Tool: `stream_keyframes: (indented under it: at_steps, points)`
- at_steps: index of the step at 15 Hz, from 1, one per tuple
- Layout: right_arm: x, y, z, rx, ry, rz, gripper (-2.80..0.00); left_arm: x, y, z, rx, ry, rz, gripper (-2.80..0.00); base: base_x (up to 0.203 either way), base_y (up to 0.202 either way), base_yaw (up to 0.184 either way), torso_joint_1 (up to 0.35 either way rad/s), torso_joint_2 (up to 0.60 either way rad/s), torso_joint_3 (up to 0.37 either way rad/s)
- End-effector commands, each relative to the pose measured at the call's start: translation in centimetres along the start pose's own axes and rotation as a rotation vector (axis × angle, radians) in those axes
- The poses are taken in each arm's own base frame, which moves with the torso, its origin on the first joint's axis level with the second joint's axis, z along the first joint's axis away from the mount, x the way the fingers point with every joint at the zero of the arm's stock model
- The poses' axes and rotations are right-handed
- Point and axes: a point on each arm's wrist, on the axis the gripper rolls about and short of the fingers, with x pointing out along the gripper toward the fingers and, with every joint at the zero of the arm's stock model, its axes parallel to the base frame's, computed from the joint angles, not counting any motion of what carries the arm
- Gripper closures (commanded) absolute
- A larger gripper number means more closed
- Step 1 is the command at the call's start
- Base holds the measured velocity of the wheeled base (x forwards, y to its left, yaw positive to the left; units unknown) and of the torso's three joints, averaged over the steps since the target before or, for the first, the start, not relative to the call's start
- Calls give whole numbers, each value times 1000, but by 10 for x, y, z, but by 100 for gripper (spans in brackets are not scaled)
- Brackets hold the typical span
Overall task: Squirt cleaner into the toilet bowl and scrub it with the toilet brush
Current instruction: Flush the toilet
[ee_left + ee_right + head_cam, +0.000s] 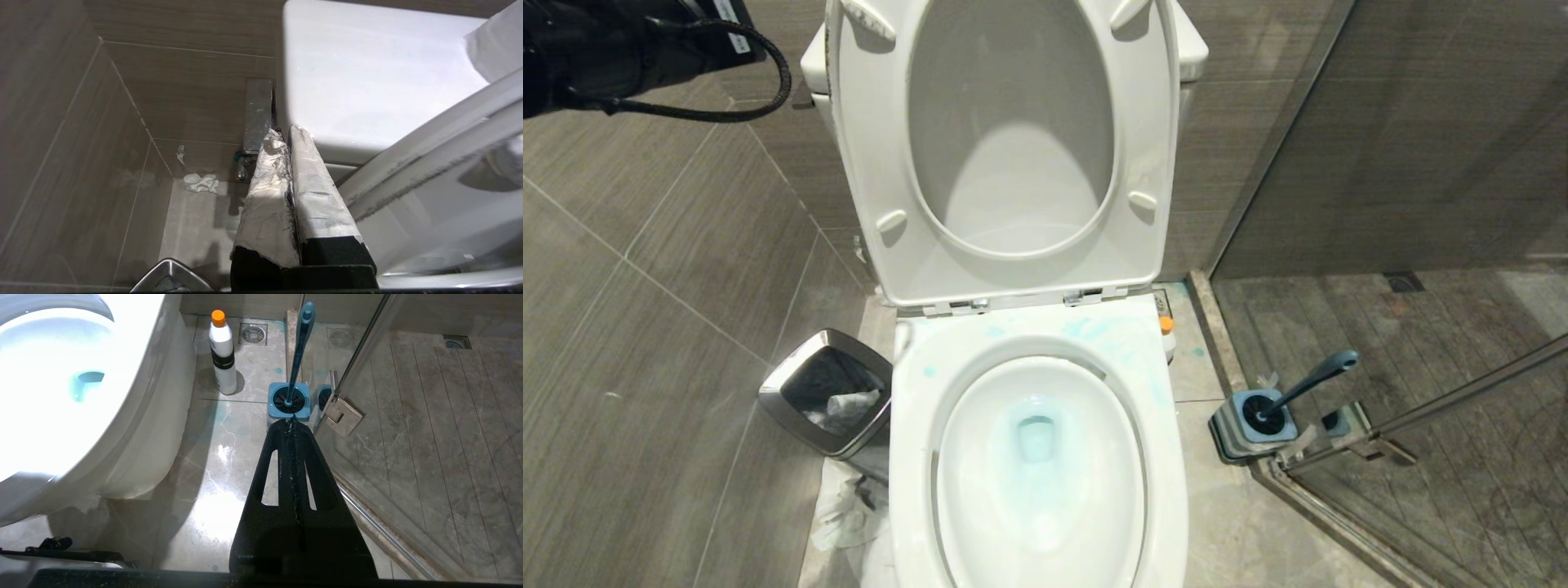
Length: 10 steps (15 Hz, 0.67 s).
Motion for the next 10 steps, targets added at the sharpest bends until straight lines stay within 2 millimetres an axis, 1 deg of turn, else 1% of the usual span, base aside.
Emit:
stream_keyframes:
  at_steps: [1, 3, 4, 6, 8, 10]
  points:
    - [0, 0, 0, -1, 1, 1, 0, 29, -4, -20, -10, 32, -1, 0, 0, 0, 0, 0, 0, 0]
    - [0, 0, 0, -1, 1, 1, 0, 45, -4, -24, -25, -2, -20, 0, 0, 0, 0, 0, 0, 0]
    - [0, 0, 0, -1, 1, 1, 0, 53, 1, -24, -28, -37, -46, 0, 0, 0, 0, 0, 0, 0]
    - [0, 0, 0, -1, 1, 1, 0, 60, 20, -20, -12, -77, -111, 0, 0, 0, 0, 0, 0, 0]
    - [0, 0, 0, -1, 1, 1, 0, 62, 46, -15, 20, -95, -184, 0, 0, 0, 0, 0, 0, 0]
    - [0, 0, 0, -1, 1, 1, 0, 65, 64, -14, 44, -112, -206, 0, 0, 0, 0, 0, 0, 0]
